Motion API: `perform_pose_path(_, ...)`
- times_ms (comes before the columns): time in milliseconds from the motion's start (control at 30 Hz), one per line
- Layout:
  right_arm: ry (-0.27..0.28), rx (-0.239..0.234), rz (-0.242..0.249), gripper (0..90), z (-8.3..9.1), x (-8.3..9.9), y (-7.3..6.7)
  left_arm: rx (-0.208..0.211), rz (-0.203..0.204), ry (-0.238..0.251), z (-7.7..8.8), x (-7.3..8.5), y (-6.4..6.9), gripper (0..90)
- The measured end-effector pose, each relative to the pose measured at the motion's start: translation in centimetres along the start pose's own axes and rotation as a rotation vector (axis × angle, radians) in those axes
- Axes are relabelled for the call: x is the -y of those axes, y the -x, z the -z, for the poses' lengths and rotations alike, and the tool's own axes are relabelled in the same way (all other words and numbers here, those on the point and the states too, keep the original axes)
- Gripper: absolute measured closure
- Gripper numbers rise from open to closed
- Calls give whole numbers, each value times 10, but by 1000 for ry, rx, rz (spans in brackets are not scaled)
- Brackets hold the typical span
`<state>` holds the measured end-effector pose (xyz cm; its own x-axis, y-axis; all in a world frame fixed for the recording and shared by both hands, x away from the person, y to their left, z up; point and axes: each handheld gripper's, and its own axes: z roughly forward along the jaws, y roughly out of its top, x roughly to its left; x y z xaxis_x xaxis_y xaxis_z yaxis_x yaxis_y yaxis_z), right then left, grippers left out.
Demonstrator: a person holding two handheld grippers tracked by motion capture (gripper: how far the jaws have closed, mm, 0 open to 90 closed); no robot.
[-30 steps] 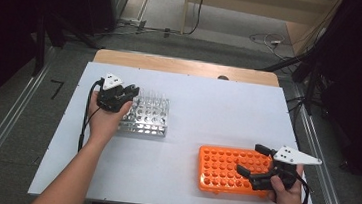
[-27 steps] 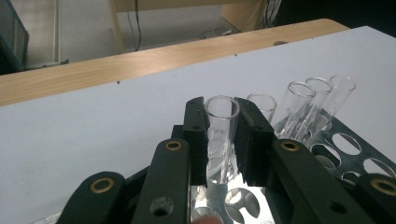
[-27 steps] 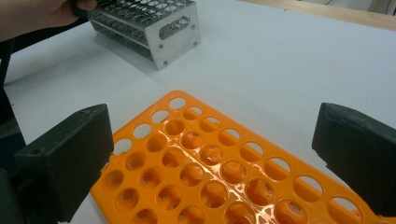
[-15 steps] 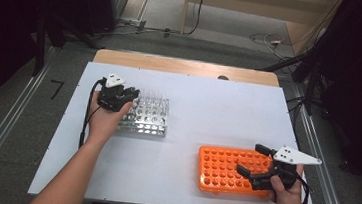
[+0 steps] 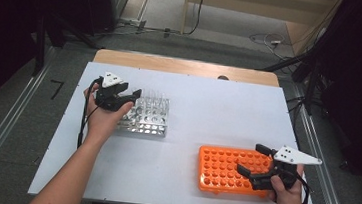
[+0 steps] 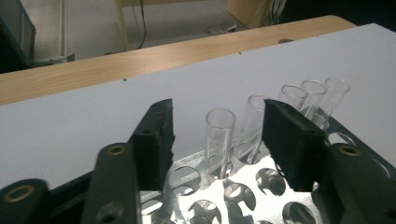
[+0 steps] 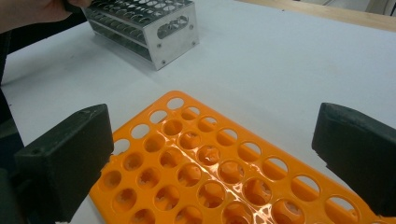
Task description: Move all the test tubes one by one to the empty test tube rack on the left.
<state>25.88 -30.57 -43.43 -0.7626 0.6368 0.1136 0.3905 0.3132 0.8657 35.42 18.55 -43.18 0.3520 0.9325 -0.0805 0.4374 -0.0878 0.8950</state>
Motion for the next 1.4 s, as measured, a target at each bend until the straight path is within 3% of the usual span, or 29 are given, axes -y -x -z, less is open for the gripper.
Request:
perform_pose_path(233, 3, 1, -2, 0, 1, 0, 0, 38, -2, 19, 13, -3, 8, 152)
perform_pose_path(467, 3, 2, 0, 0, 1, 0, 0, 78, -1, 37, 27, -3, 15, 36)
perform_pose_path(600, 2, 3, -1, 0, 1, 0, 0, 83, -10, 56, 34, -3, 21, 5)
perform_pose_path(933, 0, 4, 0, 0, 0, 0, 0, 146, -35, 92, 55, 1, 36, 0)
perform_pose_path(1400, -1, 7, 0, 0, -1, 1, 1, 204, -52, 110, 85, 24, 55, 0)
